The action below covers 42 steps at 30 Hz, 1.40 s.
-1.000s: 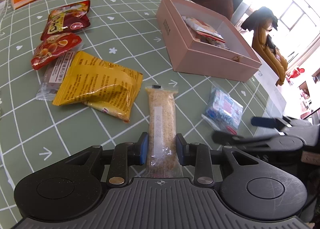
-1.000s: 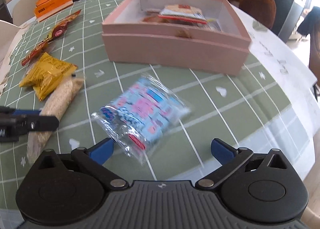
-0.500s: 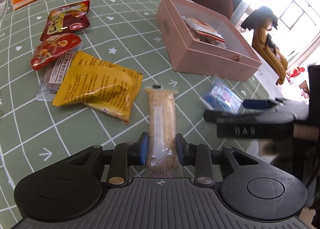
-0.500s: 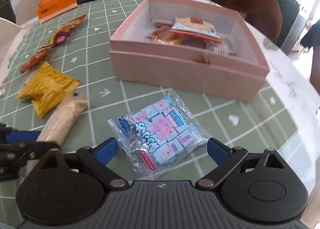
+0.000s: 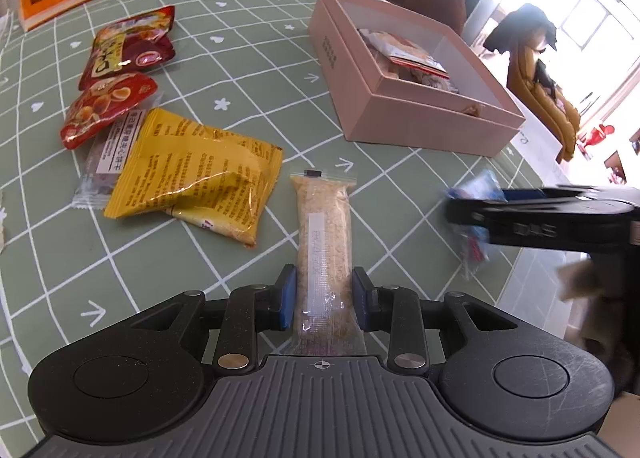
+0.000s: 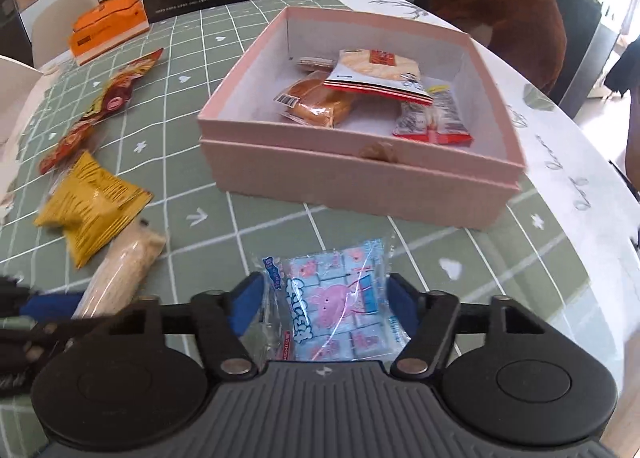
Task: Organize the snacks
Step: 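Carry the Peppa packet into the pink box with the right tool while the left tool drops the bar in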
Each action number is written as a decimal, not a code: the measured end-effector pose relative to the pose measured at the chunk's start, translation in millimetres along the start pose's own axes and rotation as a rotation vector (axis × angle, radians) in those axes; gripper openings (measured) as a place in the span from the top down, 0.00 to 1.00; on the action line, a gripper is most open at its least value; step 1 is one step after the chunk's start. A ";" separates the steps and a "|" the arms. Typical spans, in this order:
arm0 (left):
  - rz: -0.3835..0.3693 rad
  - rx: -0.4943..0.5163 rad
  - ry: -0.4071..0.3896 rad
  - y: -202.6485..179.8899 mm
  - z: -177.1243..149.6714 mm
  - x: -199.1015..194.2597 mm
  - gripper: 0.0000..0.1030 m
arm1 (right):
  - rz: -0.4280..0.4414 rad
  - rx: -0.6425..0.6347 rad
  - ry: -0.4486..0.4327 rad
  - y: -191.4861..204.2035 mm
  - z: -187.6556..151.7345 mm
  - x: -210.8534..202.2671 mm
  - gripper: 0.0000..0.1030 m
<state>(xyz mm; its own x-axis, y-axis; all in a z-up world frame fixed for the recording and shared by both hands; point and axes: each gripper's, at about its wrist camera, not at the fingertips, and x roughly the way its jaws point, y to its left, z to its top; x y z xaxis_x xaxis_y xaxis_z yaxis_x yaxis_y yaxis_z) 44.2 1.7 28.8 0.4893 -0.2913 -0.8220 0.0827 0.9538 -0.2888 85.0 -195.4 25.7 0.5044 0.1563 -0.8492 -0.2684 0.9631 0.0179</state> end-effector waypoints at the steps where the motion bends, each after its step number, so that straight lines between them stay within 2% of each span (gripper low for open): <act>1: 0.000 0.004 -0.001 -0.4 -0.1 0.1 0.67 | 0.008 0.013 0.004 -3.1 -2.5 -5.1 0.41; 5: -0.032 -0.004 -0.009 -2.0 -2.5 -0.5 0.67 | 0.044 0.080 0.003 -20.8 -13.2 -26.5 0.44; 9: -0.095 -0.004 -0.089 -15.8 9.0 -16.4 0.68 | 0.049 0.127 -0.025 -36.7 -16.6 -45.6 0.45; 10: -0.124 0.001 -0.127 -20.5 20.7 -23.3 0.72 | 0.049 0.134 -0.038 -40.1 -15.1 -51.1 0.45; 11: -0.150 0.014 -0.173 -26.2 36.0 -30.7 0.91 | 0.051 0.139 -0.060 -43.7 -11.2 -58.7 0.45; 13: -0.181 0.051 -0.267 -38.8 74.7 -43.6 0.89 | 0.054 0.135 -0.113 -49.9 3.9 -71.9 0.45; 16: -0.228 0.066 -0.345 -50.4 135.6 -43.4 0.89 | 0.030 0.125 -0.192 -59.3 38.2 -85.9 0.45; 18: -0.230 0.063 -0.345 -53.6 166.9 -34.8 0.88 | -0.003 0.118 -0.244 -65.2 65.3 -85.5 0.45; 20: -0.239 0.043 -0.315 -52.5 180.3 -30.1 0.86 | -0.026 0.137 -0.251 -72.6 87.6 -76.7 0.45; 22: -0.236 0.091 -0.282 -53.9 173.4 -26.5 0.83 | -0.010 0.158 -0.238 -79.1 100.2 -65.5 0.45; 24: -0.233 0.176 -0.224 -55.3 151.8 -17.9 0.83 | 0.015 0.158 -0.210 -80.5 108.7 -51.2 0.44; 26: -0.228 0.248 -0.159 -53.1 121.9 -8.2 0.82 | 0.043 0.146 -0.152 -79.2 117.1 -29.3 0.36; 28: -0.186 0.292 -0.095 -48.0 95.5 1.4 0.82 | 0.073 0.147 -0.095 -76.6 126.0 -5.4 0.30; 30: -0.155 0.318 -0.038 -42.1 71.8 8.0 0.82 | 0.043 0.143 -0.069 -72.3 133.4 12.6 0.30; 32: -0.159 0.341 -0.001 -39.9 55.0 9.8 0.81 | 0.007 0.129 -0.051 -67.1 134.4 18.9 0.30; 37: -0.120 0.413 0.043 -54.8 32.9 19.0 0.81 | 0.016 0.101 -0.061 -53.3 115.5 3.0 0.30; 38: -0.114 0.418 0.045 -56.3 33.8 22.5 0.76 | 0.014 0.089 -0.069 -49.7 109.0 -2.1 0.29; 42: -0.119 0.425 0.067 -66.2 35.8 31.7 0.71 | -0.013 0.058 -0.069 -47.6 68.7 -27.5 0.29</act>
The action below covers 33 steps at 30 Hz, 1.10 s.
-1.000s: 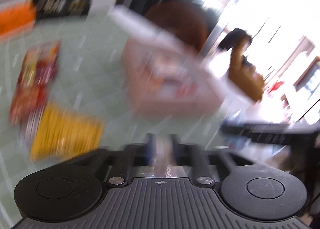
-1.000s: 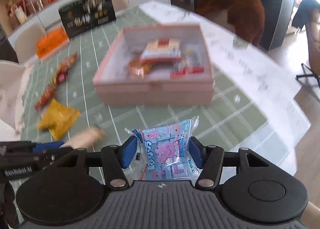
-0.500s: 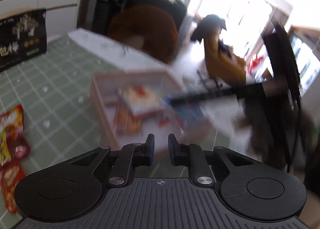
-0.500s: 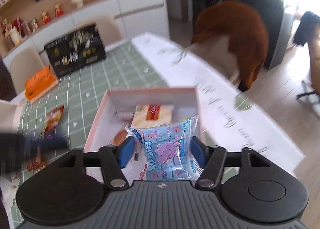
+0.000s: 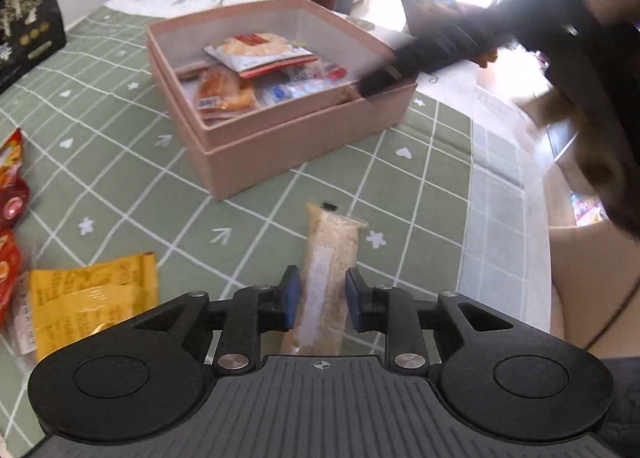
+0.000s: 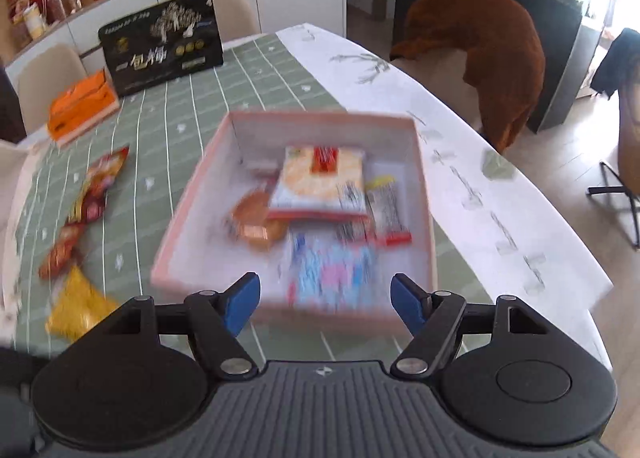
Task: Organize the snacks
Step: 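Carry the Peppa packet into the pink box with the right tool while the left tool drops the bar in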
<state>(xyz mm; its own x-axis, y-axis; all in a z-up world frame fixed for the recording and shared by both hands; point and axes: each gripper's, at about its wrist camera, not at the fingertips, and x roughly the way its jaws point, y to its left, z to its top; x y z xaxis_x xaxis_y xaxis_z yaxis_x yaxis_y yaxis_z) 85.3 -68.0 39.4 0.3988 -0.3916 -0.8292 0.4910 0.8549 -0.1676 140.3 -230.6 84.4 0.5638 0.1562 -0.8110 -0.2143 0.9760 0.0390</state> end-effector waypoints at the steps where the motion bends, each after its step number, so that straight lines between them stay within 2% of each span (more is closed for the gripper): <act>1: 0.000 -0.002 0.002 0.8 1.4 2.3 0.70 | -0.015 -0.003 0.003 -1.3 -10.1 -4.6 0.29; 5: 0.009 -0.022 0.030 -2.7 0.2 15.2 0.66 | -0.063 0.028 0.046 -13.9 -45.9 -13.7 0.29; 8: 0.029 -0.004 0.017 -8.4 -1.7 16.8 0.67 | -0.075 0.096 0.073 -27.9 -64.0 -18.5 0.29; 10: 0.032 -0.049 0.006 -7.3 -4.3 12.9 0.68 | -0.074 0.156 0.080 -36.6 -72.1 -22.5 0.29; 13: -0.011 -0.127 -0.089 -6.0 -4.1 -9.2 0.70 | -0.063 0.219 0.077 -45.1 -83.2 -28.8 0.29; 15: -0.030 -0.143 -0.175 -7.2 10.8 -29.4 0.70 | -0.069 0.240 0.071 -48.1 -90.4 -33.5 0.29; 17: -0.057 -0.138 -0.255 -8.0 35.4 -47.4 0.70 | -0.068 0.259 0.073 -50.8 -97.3 -35.7 0.29; 20: -0.014 -0.119 -0.356 -8.1 82.1 -62.6 0.70 | -0.041 0.282 0.081 -51.8 -100.3 -35.2 0.29; 22: 0.000 -0.150 -0.416 0.0 116.1 -60.0 0.70 | -0.028 0.283 0.075 -50.6 -99.5 -35.4 0.29; 23: -0.008 -0.181 -0.410 7.8 131.9 -53.0 0.69 | -0.022 0.278 0.071 -49.6 -99.1 -36.0 0.29; 25: -0.038 -0.265 -0.335 27.3 156.5 -32.0 0.69 | -0.019 0.265 0.064 -45.8 -98.3 -37.6 0.29; 27: -0.056 -0.316 -0.308 40.4 159.9 -19.2 0.69 | -0.025 0.248 0.055 -42.1 -98.4 -41.5 0.29; 29: -0.021 -0.317 -0.304 46.2 145.8 -19.2 0.69 | -0.037 0.235 0.037 -39.8 -99.5 -47.3 0.29; 33: 0.011 -0.343 -0.278 62.9 96.9 -29.5 0.69 | -0.061 0.213 0.030 -38.0 -101.4 -49.5 0.28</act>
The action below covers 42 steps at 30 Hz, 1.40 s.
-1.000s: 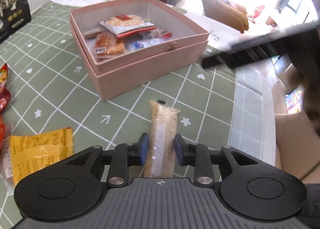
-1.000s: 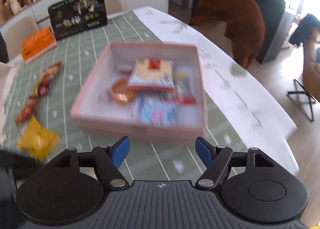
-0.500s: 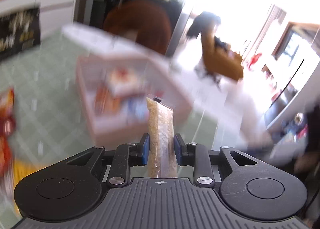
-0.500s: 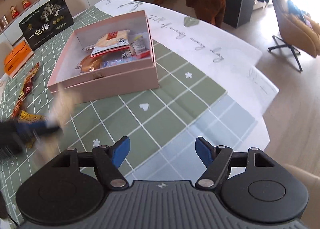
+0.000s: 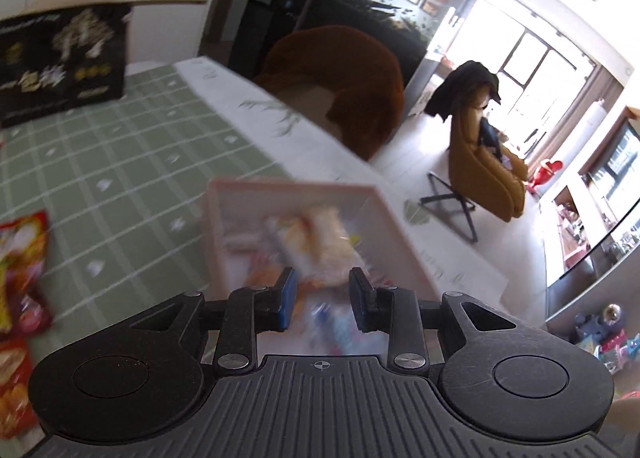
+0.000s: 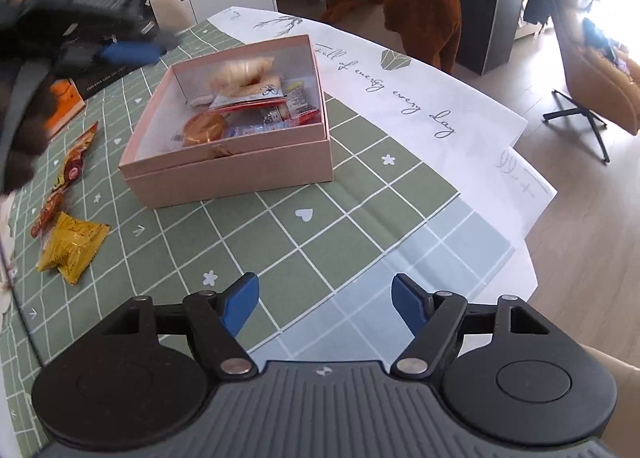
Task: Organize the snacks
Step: 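Carry the Peppa packet into the pink box with the right tool while the left tool drops the bar in, then grasp the yellow snack bag with the right tool while the left tool grasps a red chestnut packet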
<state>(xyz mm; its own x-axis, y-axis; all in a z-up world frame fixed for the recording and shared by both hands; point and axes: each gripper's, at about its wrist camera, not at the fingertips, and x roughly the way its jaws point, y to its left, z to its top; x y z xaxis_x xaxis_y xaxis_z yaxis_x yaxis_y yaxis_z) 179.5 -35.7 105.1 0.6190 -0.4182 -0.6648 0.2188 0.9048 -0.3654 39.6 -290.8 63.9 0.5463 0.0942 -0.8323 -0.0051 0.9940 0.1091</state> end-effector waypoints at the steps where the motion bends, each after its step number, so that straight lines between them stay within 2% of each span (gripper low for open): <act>1: 0.025 -0.003 0.000 10.6 -9.3 -6.6 0.69 | -0.002 0.000 0.009 0.5 0.5 2.9 0.28; 4: 0.115 -0.039 -0.009 46.6 -36.9 -27.8 0.69 | 0.006 -0.006 0.037 10.5 2.1 12.4 0.28; 7: 0.175 -0.100 -0.020 84.2 -60.1 -55.1 0.69 | 0.043 -0.033 0.043 33.3 5.5 16.7 0.28; 11: 0.274 -0.209 -0.049 136.3 -75.5 -92.1 0.69 | 0.127 -0.094 0.067 84.6 14.2 25.5 0.28; 14: 0.319 -0.292 -0.066 164.8 -81.8 -114.5 0.69 | 0.185 -0.168 0.086 134.5 18.3 36.1 0.27; 17: 0.314 -0.305 -0.059 174.5 -91.0 -125.5 0.69 | 0.223 -0.228 0.091 183.6 20.6 50.3 0.27; 21: 0.294 -0.319 -0.055 184.3 -93.6 -121.1 0.69 | 0.268 -0.298 0.095 241.0 27.9 69.5 0.27; 26: 0.281 -0.352 -0.086 192.7 -83.1 -106.8 0.69 | 0.200 -0.409 0.105 290.2 34.6 95.8 0.27; 30: 0.282 -0.348 -0.094 198.7 -73.6 -91.1 0.69 | 0.204 -0.401 0.118 284.3 33.4 94.4 0.30; 33: 0.295 -0.317 -0.073 198.9 -69.1 -75.5 0.69 | 0.193 -0.394 0.118 273.0 31.4 90.9 0.36; 36: 0.300 -0.253 -0.066 188.8 -72.5 -68.7 0.68 | 0.189 -0.357 0.115 247.8 26.1 82.1 0.37; 42: 0.255 -0.119 -0.052 152.3 -91.6 -67.9 0.68 | 0.146 -0.294 0.090 189.4 12.1 66.6 0.37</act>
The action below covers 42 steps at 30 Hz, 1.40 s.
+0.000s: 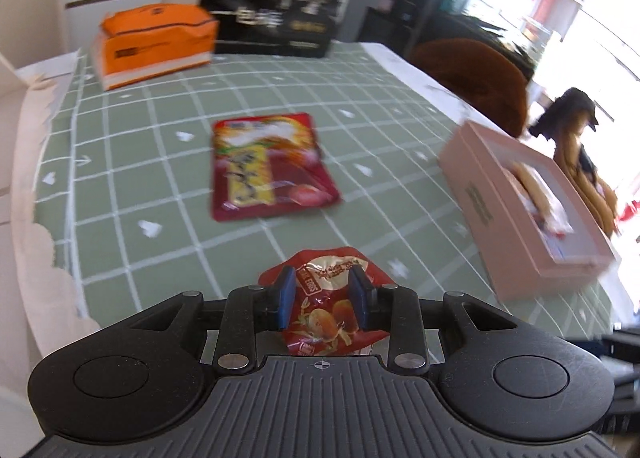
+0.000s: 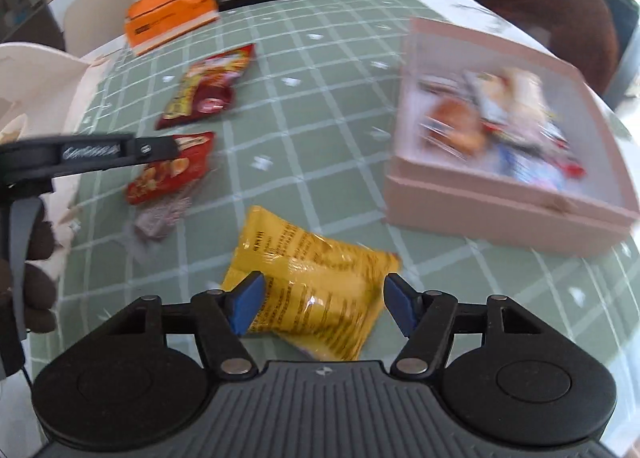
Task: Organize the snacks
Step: 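Grasp the yellow snack bag with the right tool while the left tool grasps a red chestnut packet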
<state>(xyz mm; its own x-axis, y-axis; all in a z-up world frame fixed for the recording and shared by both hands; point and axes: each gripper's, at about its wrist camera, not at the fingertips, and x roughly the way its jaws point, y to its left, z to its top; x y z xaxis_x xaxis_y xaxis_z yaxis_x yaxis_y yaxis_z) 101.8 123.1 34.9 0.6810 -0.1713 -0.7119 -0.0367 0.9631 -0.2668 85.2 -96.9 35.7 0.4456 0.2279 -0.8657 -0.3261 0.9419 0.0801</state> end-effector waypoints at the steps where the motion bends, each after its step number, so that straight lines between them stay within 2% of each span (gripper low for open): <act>1: -0.014 0.004 0.004 -4.9 -5.1 -2.1 0.68 | -0.004 0.014 0.001 -7.8 -3.5 -2.3 0.37; 6: -0.079 -0.023 0.034 -26.6 -28.7 -14.0 0.68 | -0.055 0.085 -0.013 -42.9 -16.3 -11.4 0.35; 11: -0.111 -0.015 0.069 -47.8 -49.4 -26.5 0.68 | -0.076 0.129 -0.013 -61.0 -25.2 -16.2 0.28; 18: -0.147 0.085 0.127 -79.6 -63.8 -34.0 0.68 | -0.046 0.166 -0.004 -69.8 -42.3 -19.0 0.23; 22: -0.199 0.125 0.154 -95.0 -71.7 -34.8 0.68 | -0.090 0.166 0.002 -73.6 -44.5 -21.1 0.22; 25: -0.223 0.196 0.157 -108.3 -78.0 -36.2 0.67 | -0.132 0.159 -0.004 -76.6 -45.0 -25.2 0.22; 28: -0.179 0.274 0.133 -117.5 -81.6 -38.8 0.67 | -0.145 0.170 0.000 -79.8 -47.7 -27.6 0.22; 30: -0.143 0.275 0.134 -115.7 -80.3 -36.4 0.67 | -0.149 0.178 0.005 -81.4 -51.2 -28.3 0.22; 32: -0.143 0.231 0.135 -106.9 -76.4 -34.2 0.67 | -0.152 0.181 0.013 -81.9 -54.7 -28.2 0.22; 34: -0.089 0.206 0.130 -99.5 -73.8 -32.5 0.76 | -0.155 0.180 0.025 -81.8 -58.5 -27.9 0.22; 37: -0.030 0.152 0.136 -84.3 -70.0 -28.5 0.76 | -0.148 0.181 0.036 -80.0 -63.7 -27.3 0.22; 42: -0.005 0.091 0.123 -65.3 -64.6 -32.4 0.77 | -0.114 0.196 0.042 -78.3 -66.0 -26.6 0.22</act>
<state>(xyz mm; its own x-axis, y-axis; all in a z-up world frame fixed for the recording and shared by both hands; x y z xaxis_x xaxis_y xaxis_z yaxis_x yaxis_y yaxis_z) 34.8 52.3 33.3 0.5862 -0.1945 -0.7864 0.0366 0.9761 -0.2142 43.8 -193.0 19.9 0.4339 0.1108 -0.8941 -0.1060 0.9918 0.0715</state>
